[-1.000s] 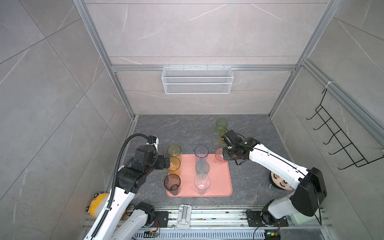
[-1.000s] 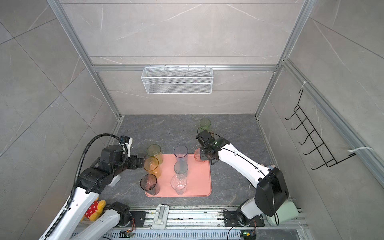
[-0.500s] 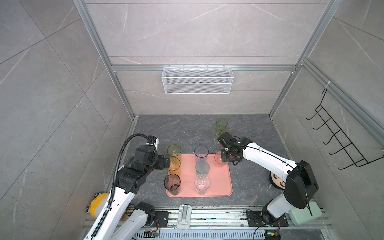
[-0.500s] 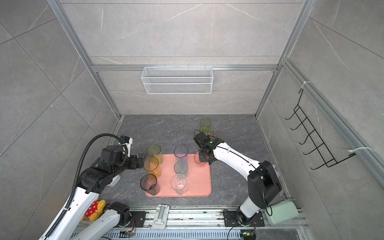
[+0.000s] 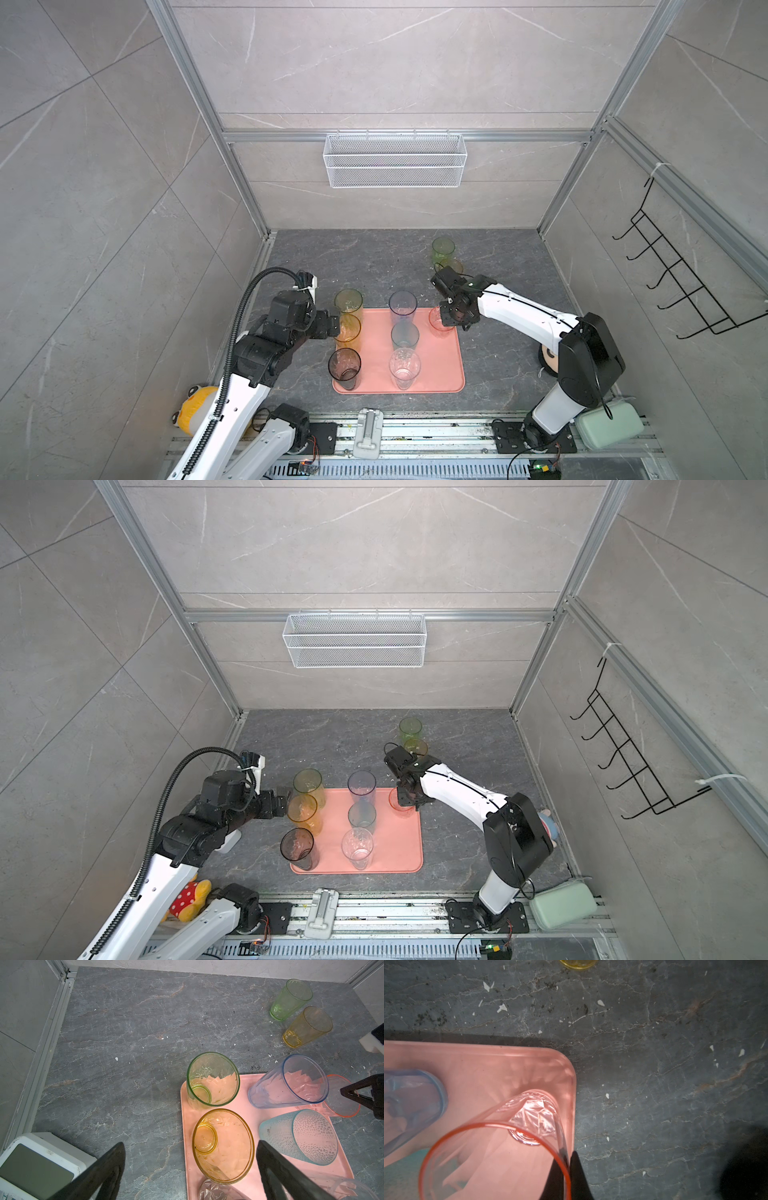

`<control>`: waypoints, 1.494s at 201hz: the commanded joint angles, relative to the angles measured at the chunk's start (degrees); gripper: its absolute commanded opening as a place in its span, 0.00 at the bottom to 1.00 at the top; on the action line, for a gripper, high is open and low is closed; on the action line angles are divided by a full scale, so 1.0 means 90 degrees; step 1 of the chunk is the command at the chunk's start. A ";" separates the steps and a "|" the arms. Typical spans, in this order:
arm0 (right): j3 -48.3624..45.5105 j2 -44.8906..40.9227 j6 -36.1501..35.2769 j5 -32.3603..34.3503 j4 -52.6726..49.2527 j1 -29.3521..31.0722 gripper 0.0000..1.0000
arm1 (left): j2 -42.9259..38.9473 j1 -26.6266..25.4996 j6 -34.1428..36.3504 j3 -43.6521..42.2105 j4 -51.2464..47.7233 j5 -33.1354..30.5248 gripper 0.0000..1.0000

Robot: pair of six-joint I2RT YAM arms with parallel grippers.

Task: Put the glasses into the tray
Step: 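Carry the pink-rimmed cup with the right gripper onto the tray corner, then open the right gripper and raise it off the pink-rimmed cup, then move the right gripper over the yellow cup beside the green cup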

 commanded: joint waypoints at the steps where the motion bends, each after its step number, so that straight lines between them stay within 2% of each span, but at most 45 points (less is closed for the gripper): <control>1: 0.0192 0.0207 0.0095 0.0291 0.0046 -0.0034 0.00 | -0.0008 0.0035 0.0066 0.0077 0.0027 -0.0069 0.98; 56: 0.0270 0.0413 0.0051 0.0152 0.0142 -0.0157 0.00 | -0.0012 0.0040 0.0062 0.0077 0.0024 -0.0079 0.98; 130: 0.0416 0.0454 -0.0137 0.0174 0.0025 -0.0176 0.25 | -0.0022 0.0034 0.0073 0.0091 0.0025 -0.0088 0.98; 168: 0.0633 0.0286 -0.0234 0.0283 -0.0175 -0.0177 0.32 | -0.0012 0.0039 0.0077 0.0093 0.0024 -0.0076 0.98; 177: 0.0665 0.0207 -0.0253 0.0289 -0.0207 -0.0178 0.41 | -0.0019 0.0039 0.0077 0.0094 0.0027 -0.0079 0.98; 204: 0.0707 -0.0117 -0.0340 0.0380 -0.0264 -0.0178 0.50 | -0.0033 0.0038 0.0078 0.0078 0.0024 -0.0086 0.98; 240: 0.0718 -0.0689 -0.0495 0.0809 -0.0364 -0.0177 0.54 | -0.0026 0.0035 0.0074 0.0094 0.0024 -0.0079 0.98; 268: 0.0687 -0.1005 -0.0860 0.1421 -0.0189 -0.0179 0.58 | -0.0038 0.0041 0.0083 0.0089 0.0032 -0.0089 0.98; 300: 0.0827 -0.0958 -0.1082 0.2173 -0.0149 -0.0178 0.73 | -0.0055 0.0034 0.0078 0.0083 0.0018 -0.0102 0.98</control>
